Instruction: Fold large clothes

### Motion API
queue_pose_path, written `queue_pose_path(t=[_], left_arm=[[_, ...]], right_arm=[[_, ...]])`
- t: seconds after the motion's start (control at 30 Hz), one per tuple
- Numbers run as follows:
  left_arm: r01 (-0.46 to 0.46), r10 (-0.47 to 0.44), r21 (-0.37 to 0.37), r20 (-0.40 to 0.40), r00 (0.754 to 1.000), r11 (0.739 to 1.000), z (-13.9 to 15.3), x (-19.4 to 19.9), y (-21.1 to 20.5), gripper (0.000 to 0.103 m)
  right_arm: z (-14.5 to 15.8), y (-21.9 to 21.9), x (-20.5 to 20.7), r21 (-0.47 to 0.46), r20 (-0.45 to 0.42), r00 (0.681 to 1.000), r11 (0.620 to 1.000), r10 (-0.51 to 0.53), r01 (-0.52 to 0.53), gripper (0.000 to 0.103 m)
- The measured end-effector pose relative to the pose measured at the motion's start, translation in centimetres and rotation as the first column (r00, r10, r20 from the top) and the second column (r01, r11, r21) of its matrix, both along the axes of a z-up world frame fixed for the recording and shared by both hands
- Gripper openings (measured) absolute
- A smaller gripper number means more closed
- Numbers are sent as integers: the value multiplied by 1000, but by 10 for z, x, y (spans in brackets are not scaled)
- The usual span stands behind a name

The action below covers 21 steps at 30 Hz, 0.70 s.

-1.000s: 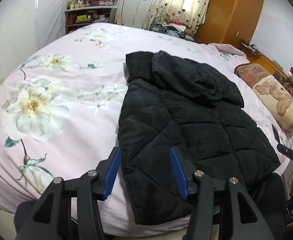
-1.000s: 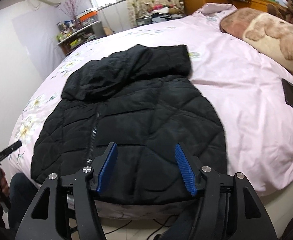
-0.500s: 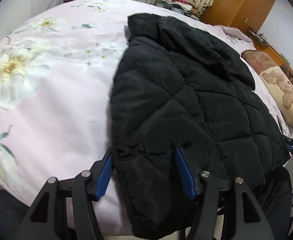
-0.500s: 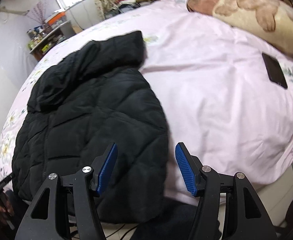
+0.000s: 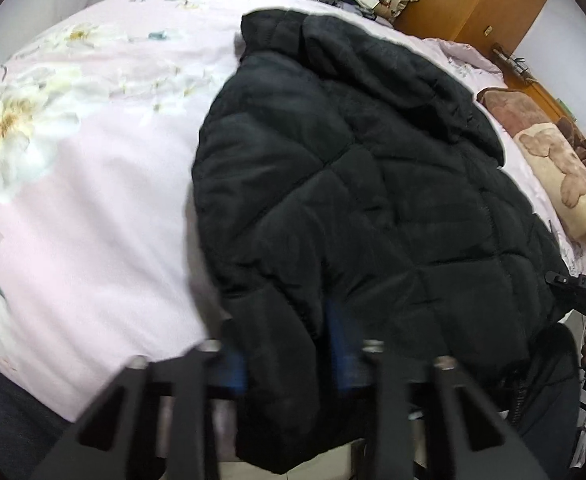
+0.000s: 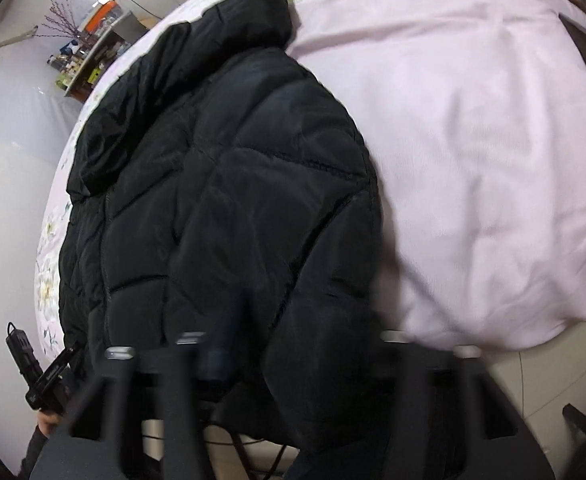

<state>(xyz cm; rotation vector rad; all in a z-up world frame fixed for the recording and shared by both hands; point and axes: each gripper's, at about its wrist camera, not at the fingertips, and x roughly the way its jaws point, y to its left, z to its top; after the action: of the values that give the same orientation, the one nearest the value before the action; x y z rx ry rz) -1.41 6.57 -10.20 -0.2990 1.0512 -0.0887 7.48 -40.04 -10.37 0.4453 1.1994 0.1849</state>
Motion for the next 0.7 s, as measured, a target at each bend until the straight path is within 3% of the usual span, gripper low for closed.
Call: queue_pose_path(t=[0.07,0.3,0.7], left_arm=[[1,-1,-17,41,999,1000,18,-3,4,17],[-21,35,-77,192,981,997,82,-33,34,16],[-8,36,-110,251,967,994,115,-58,50,15]], right_arm=[[14,2,-4,7,36,999,1000,6,-7,16],[59,-7,-36,82,142,989,996,-28,16,14],[101,-16,-62,137,225,973,990,-55,24,13]])
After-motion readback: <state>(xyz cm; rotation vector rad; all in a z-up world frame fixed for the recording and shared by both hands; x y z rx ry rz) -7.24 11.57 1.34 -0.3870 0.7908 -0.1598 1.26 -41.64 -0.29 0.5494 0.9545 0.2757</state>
